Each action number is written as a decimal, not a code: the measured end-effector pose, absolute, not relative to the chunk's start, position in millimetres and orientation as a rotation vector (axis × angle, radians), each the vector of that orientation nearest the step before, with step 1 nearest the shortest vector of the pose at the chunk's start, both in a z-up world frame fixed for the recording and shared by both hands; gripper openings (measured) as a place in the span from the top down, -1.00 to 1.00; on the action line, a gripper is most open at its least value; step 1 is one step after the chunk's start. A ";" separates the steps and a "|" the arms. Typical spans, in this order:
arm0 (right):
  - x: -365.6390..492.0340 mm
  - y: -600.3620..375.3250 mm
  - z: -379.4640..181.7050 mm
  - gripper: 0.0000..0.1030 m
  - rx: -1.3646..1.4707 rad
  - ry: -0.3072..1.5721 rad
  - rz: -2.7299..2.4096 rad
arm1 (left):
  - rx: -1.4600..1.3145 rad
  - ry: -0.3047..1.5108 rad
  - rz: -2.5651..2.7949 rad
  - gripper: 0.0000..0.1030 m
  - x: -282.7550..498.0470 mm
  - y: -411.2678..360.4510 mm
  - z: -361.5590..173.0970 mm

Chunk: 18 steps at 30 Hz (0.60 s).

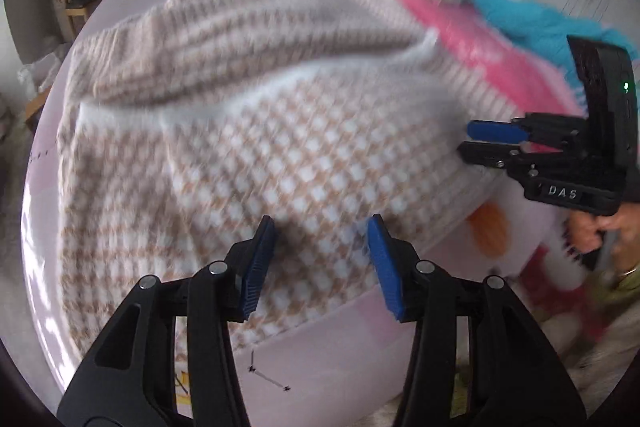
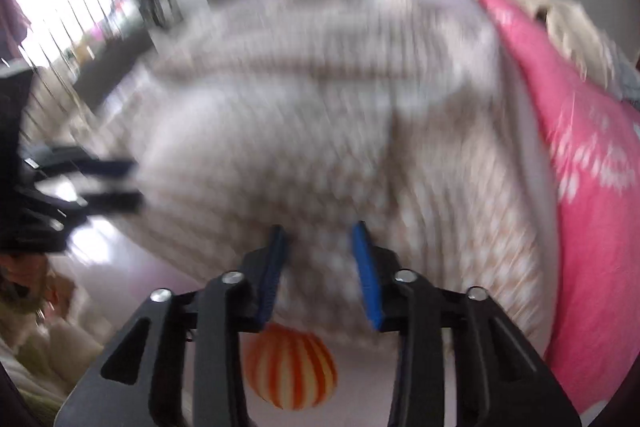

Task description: Fold large clothes

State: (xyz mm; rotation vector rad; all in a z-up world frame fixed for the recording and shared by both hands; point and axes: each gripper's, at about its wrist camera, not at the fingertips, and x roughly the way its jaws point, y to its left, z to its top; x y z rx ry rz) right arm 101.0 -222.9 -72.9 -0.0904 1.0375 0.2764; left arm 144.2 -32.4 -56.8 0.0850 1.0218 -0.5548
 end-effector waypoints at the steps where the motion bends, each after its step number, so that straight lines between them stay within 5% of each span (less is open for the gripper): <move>1: 99.4 -224.9 -75.8 0.41 -0.088 1.029 0.281 | 0.054 1.025 -0.560 0.08 142.7 -27.4 -60.2; 13: 119.9 -213.8 -32.9 0.43 -0.005 0.909 0.379 | -0.102 0.867 -0.690 0.15 151.1 -10.6 -29.9; 18: 135.7 -179.4 -56.2 0.43 -0.060 0.974 0.451 | -0.050 0.989 -0.694 0.15 157.6 -35.7 -59.6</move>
